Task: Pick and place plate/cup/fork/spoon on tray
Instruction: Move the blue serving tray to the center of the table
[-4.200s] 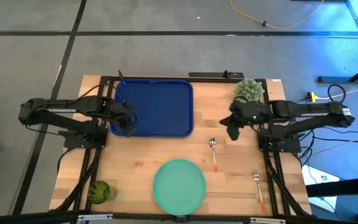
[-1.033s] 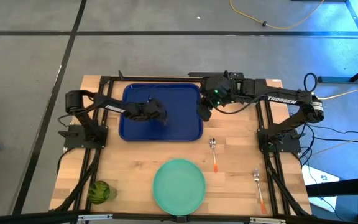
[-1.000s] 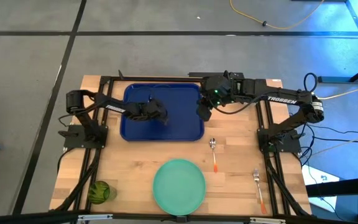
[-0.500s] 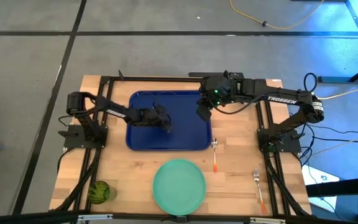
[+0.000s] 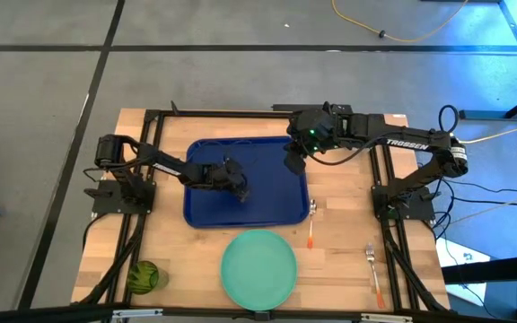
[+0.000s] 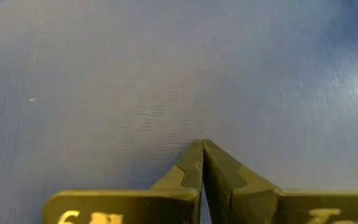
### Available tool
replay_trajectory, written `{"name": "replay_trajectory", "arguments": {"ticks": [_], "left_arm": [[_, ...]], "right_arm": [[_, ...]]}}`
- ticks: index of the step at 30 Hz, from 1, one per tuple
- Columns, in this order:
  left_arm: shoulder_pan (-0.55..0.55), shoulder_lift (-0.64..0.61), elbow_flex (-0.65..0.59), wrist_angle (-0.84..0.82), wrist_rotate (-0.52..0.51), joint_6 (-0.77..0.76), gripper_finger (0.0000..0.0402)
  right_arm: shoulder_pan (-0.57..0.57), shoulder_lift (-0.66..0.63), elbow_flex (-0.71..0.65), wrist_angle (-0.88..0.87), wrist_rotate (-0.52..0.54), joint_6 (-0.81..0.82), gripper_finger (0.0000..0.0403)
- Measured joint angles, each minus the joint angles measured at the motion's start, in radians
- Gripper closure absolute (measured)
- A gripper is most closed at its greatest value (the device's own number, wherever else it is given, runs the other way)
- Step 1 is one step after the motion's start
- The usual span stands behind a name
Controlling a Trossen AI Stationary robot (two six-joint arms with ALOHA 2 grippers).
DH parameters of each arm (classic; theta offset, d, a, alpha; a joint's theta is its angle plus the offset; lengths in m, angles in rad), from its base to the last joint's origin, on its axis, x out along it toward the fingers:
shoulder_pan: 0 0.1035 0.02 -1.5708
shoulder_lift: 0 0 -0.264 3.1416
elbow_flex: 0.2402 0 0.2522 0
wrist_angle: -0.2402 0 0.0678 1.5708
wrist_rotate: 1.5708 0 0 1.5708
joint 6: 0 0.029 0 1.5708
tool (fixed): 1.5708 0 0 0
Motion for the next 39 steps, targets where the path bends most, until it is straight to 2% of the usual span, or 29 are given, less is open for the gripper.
{"name": "replay_trajectory", "arguments": {"ticks": [10,14,18,23,28,32,39], "left_arm": [[-0.012,-0.004,0.0,0.015,0.041,-0.009,0.0401],[0.005,-0.074,0.003,0.021,0.01,0.028,0.0401],[0.036,-0.165,0.004,-0.031,-0.004,0.074,0.0401],[0.08,-0.264,0.003,-0.201,-0.009,0.057,0.0401],[0.099,-0.347,0.003,-0.328,-0.009,0.055,0.0401],[0.1,-0.402,0.003,-0.361,-0.01,0.055,0.0401],[0.1,-0.472,0.004,-0.38,-0.011,0.029,0.0401]], "right_arm": [[0.0,0.0,0.0,0.0,-0.012,-0.028,0.0382],[0.0,0.0,0.0,0.001,-0.051,-0.059,0.0382],[-0.008,0.014,-0.02,0.02,-0.033,-0.029,0.0382],[-0.035,0.087,-0.084,0.032,-0.028,-0.023,0.0382],[-0.06,0.182,-0.132,0.036,-0.067,0.003,0.0382],[-0.074,0.265,-0.158,0.07,-0.114,0.003,0.0382],[-0.108,0.416,-0.179,0.129,-0.107,0.005,0.0382]]}}
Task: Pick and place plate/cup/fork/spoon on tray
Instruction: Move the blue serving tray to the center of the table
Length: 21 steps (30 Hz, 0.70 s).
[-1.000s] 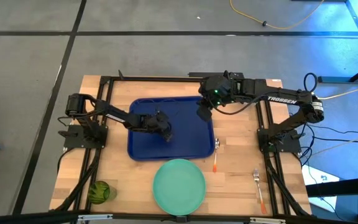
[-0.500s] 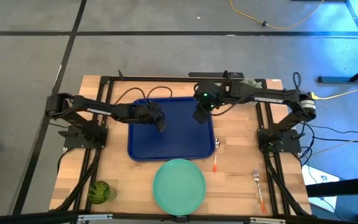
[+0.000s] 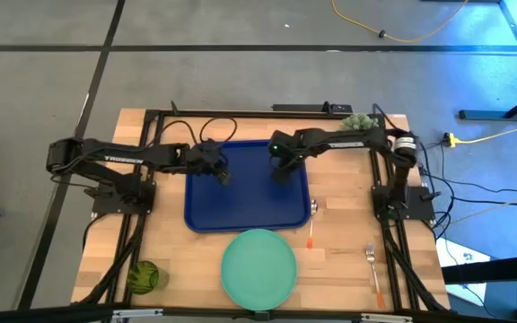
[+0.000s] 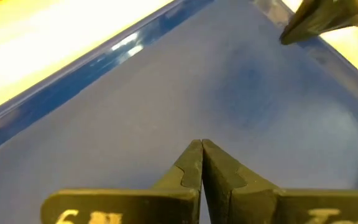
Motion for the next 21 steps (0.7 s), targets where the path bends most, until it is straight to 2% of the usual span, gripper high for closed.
{"name": "replay_trajectory", "arguments": {"ticks": [6,21], "left_arm": [[0.0,-0.017,0.0,-0.016,0.0,-0.001,0.0401],[0.0,-0.017,0.0,-0.019,0.002,-0.002,0.0401]], "right_arm": [[-0.004,0.063,0.0,-0.021,0.0,0.0,0.0382],[0.052,0.068,0.002,-0.137,-0.001,0.025,0.0382]]}}
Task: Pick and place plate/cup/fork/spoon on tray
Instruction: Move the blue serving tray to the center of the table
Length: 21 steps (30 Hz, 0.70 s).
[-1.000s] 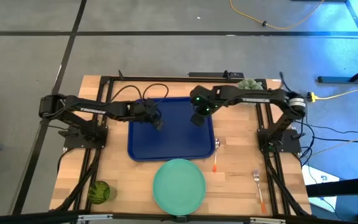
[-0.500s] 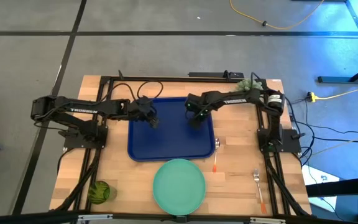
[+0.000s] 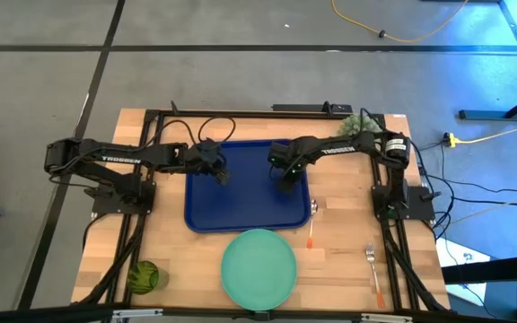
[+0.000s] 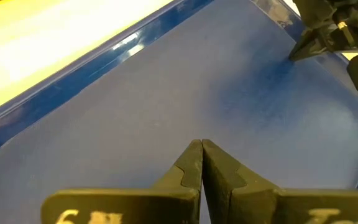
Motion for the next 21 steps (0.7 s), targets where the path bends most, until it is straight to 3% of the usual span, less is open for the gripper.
{"name": "replay_trajectory", "arguments": {"ticks": [12,21], "left_arm": [[0.0,0.0,0.0,0.0,0.001,0.001,0.0401],[0.0,0.0,0.0,0.0,0.001,0.001,0.0401]], "right_arm": [[0.011,0.0,0.0,-0.078,-0.013,0.077,0.0382],[0.048,0.0,0.0,-0.091,-0.097,0.076,0.0382]]}}
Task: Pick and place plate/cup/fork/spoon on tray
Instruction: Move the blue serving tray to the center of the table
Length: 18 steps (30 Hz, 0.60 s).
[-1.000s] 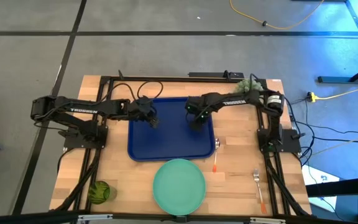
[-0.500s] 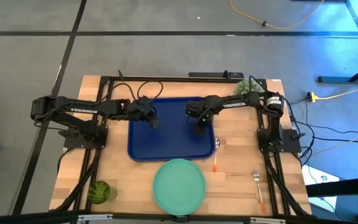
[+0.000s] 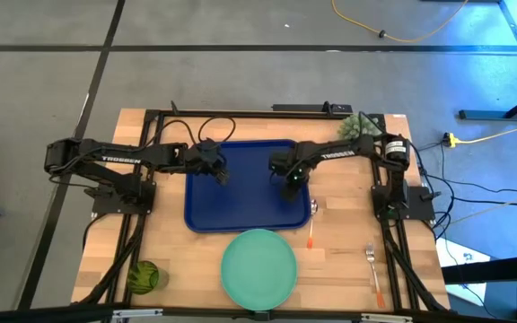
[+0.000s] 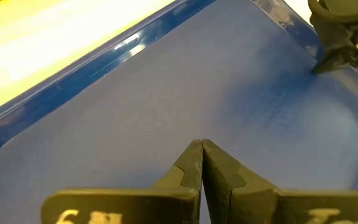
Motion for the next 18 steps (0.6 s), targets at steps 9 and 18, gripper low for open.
{"name": "replay_trajectory", "arguments": {"ticks": [9,18], "left_arm": [[0.0,0.0,0.0,0.0,0.0,0.0,0.0401],[0.0,0.0,0.0,0.0,0.004,0.001,0.0401]], "right_arm": [[0.038,-0.002,0.036,0.022,0.126,-0.062,0.0382],[-0.07,0.007,0.083,0.218,0.349,-0.082,0.0382]]}}
